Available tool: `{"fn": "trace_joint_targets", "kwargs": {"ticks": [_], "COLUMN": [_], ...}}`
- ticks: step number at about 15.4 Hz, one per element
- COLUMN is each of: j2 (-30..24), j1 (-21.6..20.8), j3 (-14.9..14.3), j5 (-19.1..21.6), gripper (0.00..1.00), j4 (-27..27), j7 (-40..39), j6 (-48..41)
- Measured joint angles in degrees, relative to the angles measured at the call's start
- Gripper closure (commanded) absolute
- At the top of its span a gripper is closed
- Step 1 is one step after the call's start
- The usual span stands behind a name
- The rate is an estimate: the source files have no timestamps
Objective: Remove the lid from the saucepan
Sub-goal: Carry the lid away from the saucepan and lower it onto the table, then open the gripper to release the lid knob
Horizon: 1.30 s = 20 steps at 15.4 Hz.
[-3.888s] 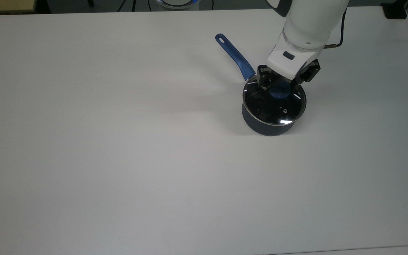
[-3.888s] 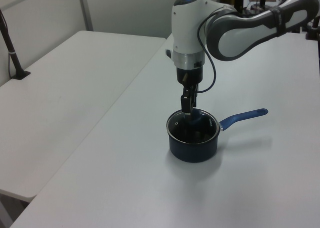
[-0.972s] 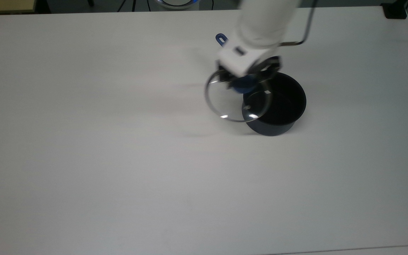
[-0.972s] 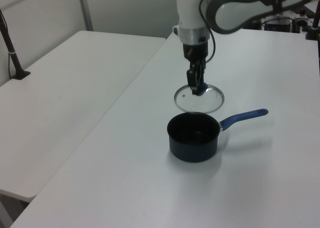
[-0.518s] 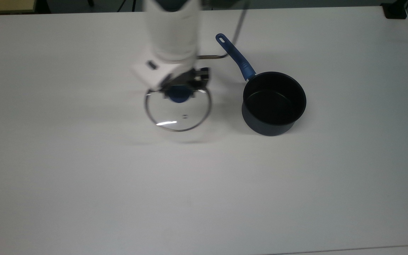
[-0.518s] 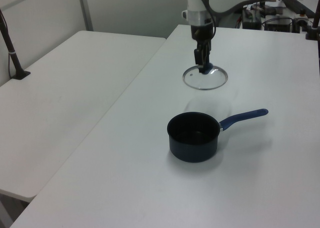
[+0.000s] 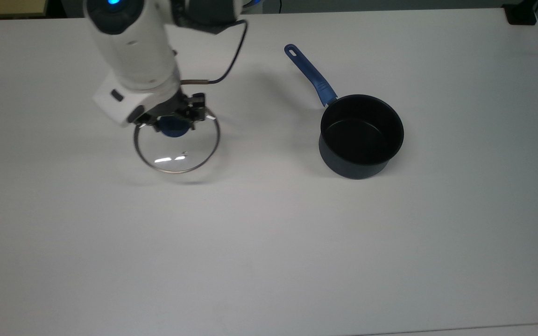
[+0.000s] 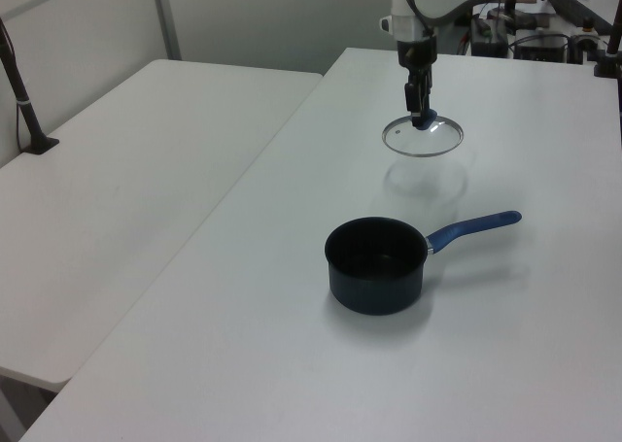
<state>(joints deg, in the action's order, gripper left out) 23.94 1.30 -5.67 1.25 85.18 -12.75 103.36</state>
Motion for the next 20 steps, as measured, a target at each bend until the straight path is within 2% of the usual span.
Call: {"fn": "trace_joint_targets", "kwargs": {"ticks": [4,12,14,18,20], "j2": [1.90,5.04,5.32,5.34,5.35], "j1": [2.47,4.18,4.28,4.30,4.31], "j3": [-0.01,-0.01,0.00,0.00,0.00], "j5": [-0.18,-0.60,-0.62,-0.62,-0.62], "gripper": [0.67,0.67,0.60,0.32,0.27], "j4": [3.03,3.36,3.35,3.35,3.35], "j7": [-1.82,-3.85,-4.00,-4.01,-4.00], "j6": [6.62,8.08,8.55,8.55,8.55]}}
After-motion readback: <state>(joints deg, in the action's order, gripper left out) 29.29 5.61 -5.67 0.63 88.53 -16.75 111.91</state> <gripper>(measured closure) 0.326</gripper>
